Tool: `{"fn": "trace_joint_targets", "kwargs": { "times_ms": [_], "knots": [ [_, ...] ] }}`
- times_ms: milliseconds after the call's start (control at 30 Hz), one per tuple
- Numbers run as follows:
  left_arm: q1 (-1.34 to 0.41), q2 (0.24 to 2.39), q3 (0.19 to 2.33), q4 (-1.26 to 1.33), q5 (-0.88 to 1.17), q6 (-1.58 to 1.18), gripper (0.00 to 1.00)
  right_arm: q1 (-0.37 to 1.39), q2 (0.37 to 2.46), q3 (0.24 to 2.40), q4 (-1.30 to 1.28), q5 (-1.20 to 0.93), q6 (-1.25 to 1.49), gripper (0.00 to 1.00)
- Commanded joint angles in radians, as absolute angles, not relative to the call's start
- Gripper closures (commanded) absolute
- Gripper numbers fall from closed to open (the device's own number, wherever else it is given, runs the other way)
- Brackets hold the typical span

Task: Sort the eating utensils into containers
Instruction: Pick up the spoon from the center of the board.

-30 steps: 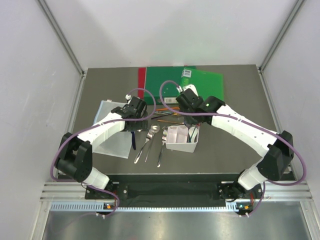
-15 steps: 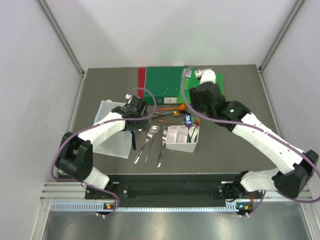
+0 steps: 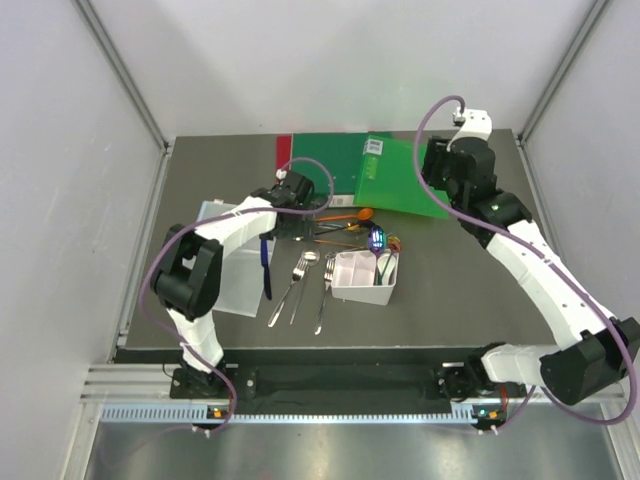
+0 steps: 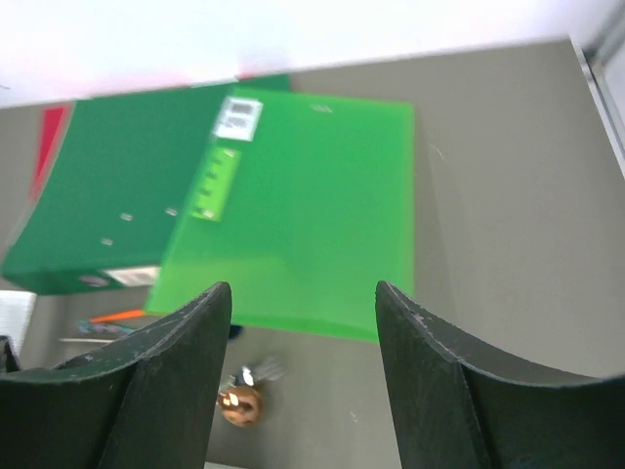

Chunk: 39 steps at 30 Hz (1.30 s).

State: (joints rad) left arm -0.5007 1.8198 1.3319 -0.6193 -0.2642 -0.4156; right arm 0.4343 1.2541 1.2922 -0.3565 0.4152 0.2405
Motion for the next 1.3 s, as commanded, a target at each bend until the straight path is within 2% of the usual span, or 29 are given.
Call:
{"fn": "trace_joint_targets", "kwargs": {
  "times_ms": [0,300,533,933,1133,1267],
  "knots": [
    [-0.506,1.848,1.324,-0.577,-0.207,-0.365,0.05,0.371,1.192,1.217,-0.322,0.364,0.285,0.39],
    [-0.52,1.853,1.313,-0.572,-0.126,-0.324,0.06,0.318,1.086,1.097,-0.331,0.344,0.305,0.39],
    [-0.528,1.796,1.312,-0.578,-0.187,-0.353,0.07,0.284,1.043,1.063,-0.342,0.33,0.287,0.39],
    [-0.612,1.671,1.378,-0.681,-0.066,-0.316,0.08,0.27,1.068,1.032,-0.347,0.275,0.313,0.38],
    [-0.672,1.635,1.246,-0.689,-0.084,-0.363,0.13,0.27,1.065,1.016,-0.35,0.256,0.324,0.38],
    [-0.673,1.597,1.19,-0.686,-0.068,-0.385,0.21,0.268,1.049,1.006,-0.359,0.256,0.322,0.38]
  ]
}}
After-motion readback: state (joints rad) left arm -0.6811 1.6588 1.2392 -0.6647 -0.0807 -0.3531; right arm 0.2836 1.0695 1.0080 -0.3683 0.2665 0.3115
